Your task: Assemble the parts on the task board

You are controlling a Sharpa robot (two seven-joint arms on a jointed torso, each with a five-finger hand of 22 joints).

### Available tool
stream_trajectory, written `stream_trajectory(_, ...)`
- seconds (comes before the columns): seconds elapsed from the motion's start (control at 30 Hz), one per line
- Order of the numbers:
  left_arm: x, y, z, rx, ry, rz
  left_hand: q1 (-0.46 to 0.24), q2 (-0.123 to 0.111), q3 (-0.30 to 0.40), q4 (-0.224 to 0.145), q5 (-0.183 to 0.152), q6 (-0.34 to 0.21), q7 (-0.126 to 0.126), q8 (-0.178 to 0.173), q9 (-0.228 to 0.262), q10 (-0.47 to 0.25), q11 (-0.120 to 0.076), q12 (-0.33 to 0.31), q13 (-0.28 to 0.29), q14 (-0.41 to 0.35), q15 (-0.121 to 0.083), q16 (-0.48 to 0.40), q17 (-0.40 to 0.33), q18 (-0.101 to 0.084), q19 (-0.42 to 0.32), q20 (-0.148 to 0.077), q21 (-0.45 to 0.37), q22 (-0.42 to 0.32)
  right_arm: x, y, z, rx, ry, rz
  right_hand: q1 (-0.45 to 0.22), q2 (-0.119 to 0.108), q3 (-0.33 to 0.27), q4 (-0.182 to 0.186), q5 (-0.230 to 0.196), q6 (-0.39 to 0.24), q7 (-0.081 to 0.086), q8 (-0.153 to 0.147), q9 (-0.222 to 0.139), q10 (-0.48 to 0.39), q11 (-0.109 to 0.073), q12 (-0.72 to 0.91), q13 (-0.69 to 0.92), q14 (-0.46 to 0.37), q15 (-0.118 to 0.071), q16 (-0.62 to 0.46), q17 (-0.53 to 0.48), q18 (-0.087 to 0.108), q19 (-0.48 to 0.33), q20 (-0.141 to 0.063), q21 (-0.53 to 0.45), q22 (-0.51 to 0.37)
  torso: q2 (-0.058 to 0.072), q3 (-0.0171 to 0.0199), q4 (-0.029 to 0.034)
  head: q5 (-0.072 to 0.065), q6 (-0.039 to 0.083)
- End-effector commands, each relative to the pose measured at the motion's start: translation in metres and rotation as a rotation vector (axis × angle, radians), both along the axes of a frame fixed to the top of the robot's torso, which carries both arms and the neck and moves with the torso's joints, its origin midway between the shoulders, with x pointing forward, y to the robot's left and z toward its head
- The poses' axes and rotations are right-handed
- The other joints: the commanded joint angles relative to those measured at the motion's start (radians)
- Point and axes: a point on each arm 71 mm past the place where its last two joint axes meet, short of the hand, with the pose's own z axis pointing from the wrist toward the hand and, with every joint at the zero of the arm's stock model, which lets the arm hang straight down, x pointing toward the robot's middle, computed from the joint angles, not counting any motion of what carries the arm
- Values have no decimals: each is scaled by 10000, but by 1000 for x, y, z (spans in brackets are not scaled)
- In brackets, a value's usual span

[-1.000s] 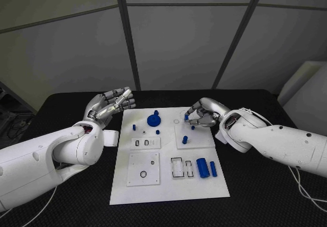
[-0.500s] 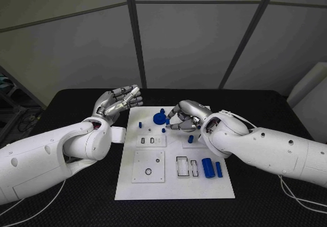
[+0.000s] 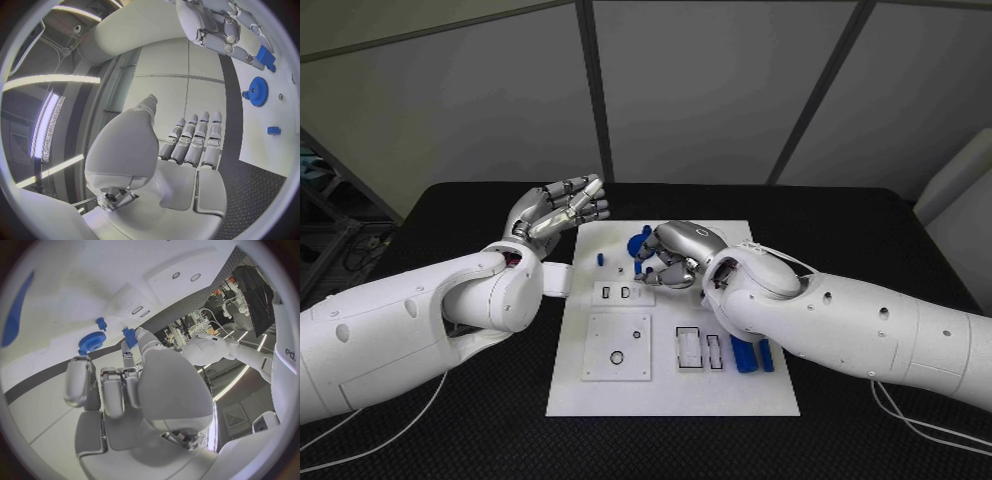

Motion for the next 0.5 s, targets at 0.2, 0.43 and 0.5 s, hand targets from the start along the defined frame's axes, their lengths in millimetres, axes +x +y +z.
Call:
stream_trajectory(0.2,0,-2,2,18,-108,-97,83,-19,64,-20,-54,-56,1105,-52,-7,-30,23,-26,0,15,3,-41,-4,51,-29,-1,52,-10,-5,6,-12,-803,-72,88,-145,-10,-59,1,67,108,-77,42,14,792,-85,54,2266,1041,-91,50,2630,-59,27,-64,54,-2,0,10,-6,79,-62)
stream_trajectory(0.43,0,-2,2,15,-101,-108,88,3,77,-23,-59,-67,1108,-55,-9,-31,25,-26,0,15,5,-46,-4,50,-38,0,51,-15,-7,11,-15,-957,35,202,-148,-10,-60,2,71,111,-78,42,14,793,-86,55,2267,1041,-91,50,2630,-59,28,-65,54,-1,-7,4,-5,109,-97)
stream_trajectory(0.5,0,-2,1,15,-100,-108,88,3,77,-23,-59,-67,1108,-55,-9,-31,25,-26,0,15,5,-46,-4,50,-38,0,51,-15,-7,11,-16,-1010,79,231,-151,-10,-61,3,76,112,-79,42,14,794,-87,57,2269,1041,-92,50,2630,-60,28,-66,54,0,-3,3,-7,111,-112)
